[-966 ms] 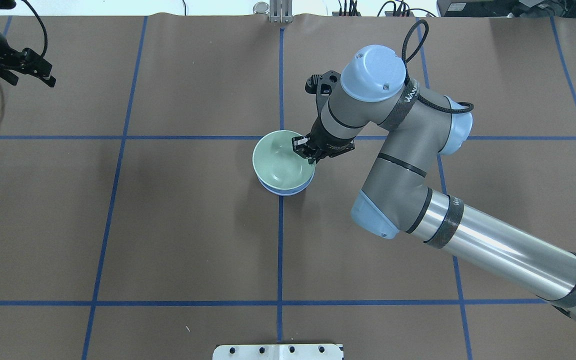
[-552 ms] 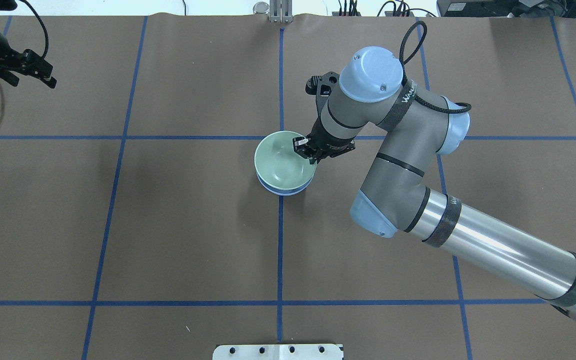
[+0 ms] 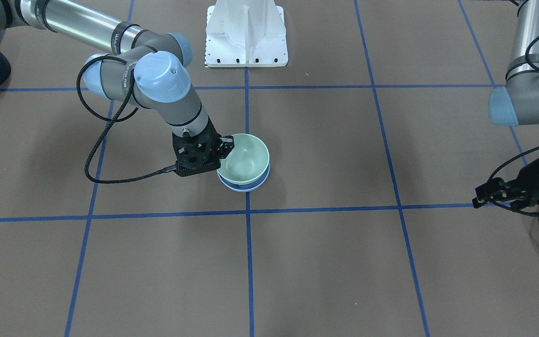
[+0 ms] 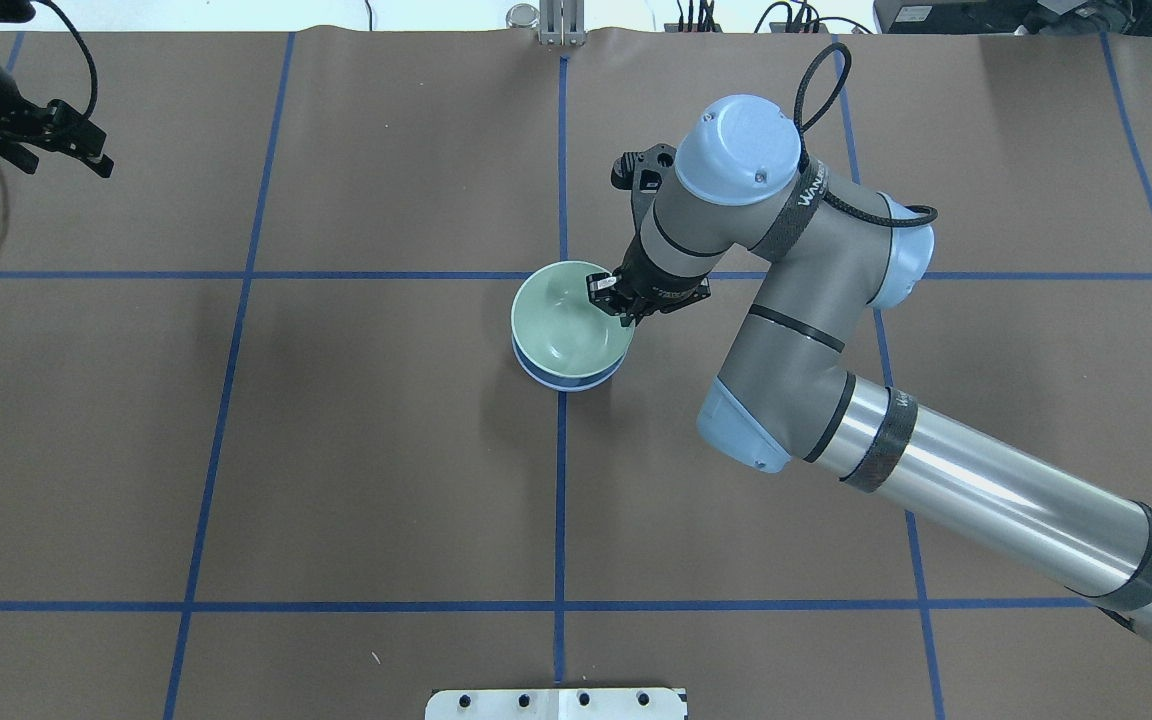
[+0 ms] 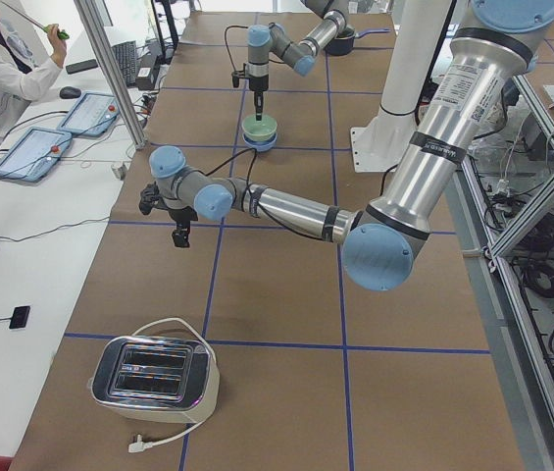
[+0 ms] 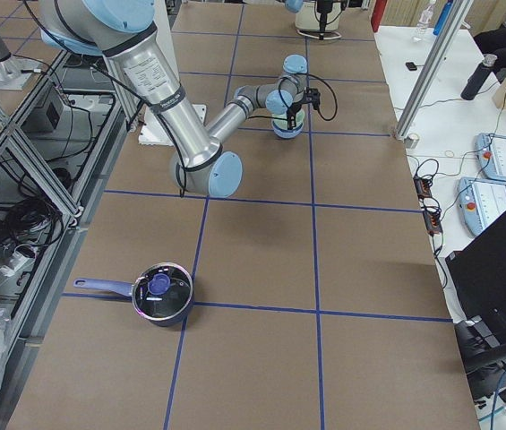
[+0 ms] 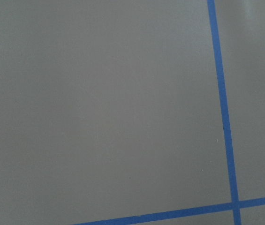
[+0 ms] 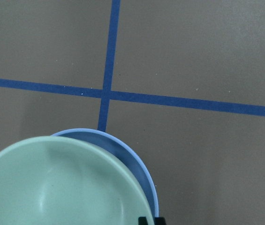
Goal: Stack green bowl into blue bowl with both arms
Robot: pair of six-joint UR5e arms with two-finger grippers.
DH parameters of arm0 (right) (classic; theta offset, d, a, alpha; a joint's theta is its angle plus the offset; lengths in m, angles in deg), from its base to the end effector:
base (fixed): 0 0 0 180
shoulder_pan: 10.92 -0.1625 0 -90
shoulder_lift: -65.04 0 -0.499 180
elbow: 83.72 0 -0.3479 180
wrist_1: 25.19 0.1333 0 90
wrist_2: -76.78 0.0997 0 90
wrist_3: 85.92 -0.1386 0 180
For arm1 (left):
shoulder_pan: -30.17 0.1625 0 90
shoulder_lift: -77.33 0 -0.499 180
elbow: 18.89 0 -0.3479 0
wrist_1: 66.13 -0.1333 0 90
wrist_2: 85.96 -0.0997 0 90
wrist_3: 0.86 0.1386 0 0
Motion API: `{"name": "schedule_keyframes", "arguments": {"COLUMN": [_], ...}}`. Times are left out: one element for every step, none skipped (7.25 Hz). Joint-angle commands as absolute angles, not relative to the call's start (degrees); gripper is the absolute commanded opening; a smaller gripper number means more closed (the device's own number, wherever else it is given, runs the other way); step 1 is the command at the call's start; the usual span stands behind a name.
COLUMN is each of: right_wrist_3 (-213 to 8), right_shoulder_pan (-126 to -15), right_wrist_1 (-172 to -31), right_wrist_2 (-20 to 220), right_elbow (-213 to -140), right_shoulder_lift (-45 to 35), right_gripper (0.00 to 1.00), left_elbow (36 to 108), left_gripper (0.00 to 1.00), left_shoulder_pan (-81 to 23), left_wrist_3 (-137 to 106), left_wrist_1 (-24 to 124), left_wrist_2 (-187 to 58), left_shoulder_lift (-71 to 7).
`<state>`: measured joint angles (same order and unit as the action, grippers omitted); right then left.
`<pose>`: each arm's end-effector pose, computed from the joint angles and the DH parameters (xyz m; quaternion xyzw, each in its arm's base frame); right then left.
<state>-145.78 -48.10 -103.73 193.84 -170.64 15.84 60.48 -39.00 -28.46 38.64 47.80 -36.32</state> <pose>-0.5629 -0.5151 0.3326 0.0472 -0.4547 -0.0429 0.8884 0.2047 -0.6433 0.5833 0.0549 0.4213 0.0361 0.9045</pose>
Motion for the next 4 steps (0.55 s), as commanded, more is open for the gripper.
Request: {"name": "schedule_keyframes", "arguments": {"right_wrist_3": [-145.8, -145.9, -145.9, -146.0], "right_shoulder_pan": [-48.1, -48.1, -48.1, -48.1], "right_wrist_1": [-103.6, -102.9, -102.1, -101.7], "right_wrist_2": [193.6, 193.6, 193.6, 193.6], "right_elbow": [-170.3, -169.8, -169.2, -168.7], "right_shoulder_lift": [16.1, 16.2, 16.3, 16.3], "right_gripper": [0.11, 0.11, 0.11, 0.11], "left_elbow": [60.3, 60.3, 60.3, 60.1], "left_gripper": [0.97, 0.97, 0.97, 0.97], "left_shoulder_pan": [-39.0, -39.0, -39.0, -38.9], "left_wrist_3": [-28.5, -28.5, -28.5, -28.5], "left_wrist_1": [38.7, 38.7, 38.7, 38.8], "left_wrist_2": [47.8, 47.8, 47.9, 47.9], "left_shoulder_lift": [-36.3, -36.3, -36.3, -36.3]}}
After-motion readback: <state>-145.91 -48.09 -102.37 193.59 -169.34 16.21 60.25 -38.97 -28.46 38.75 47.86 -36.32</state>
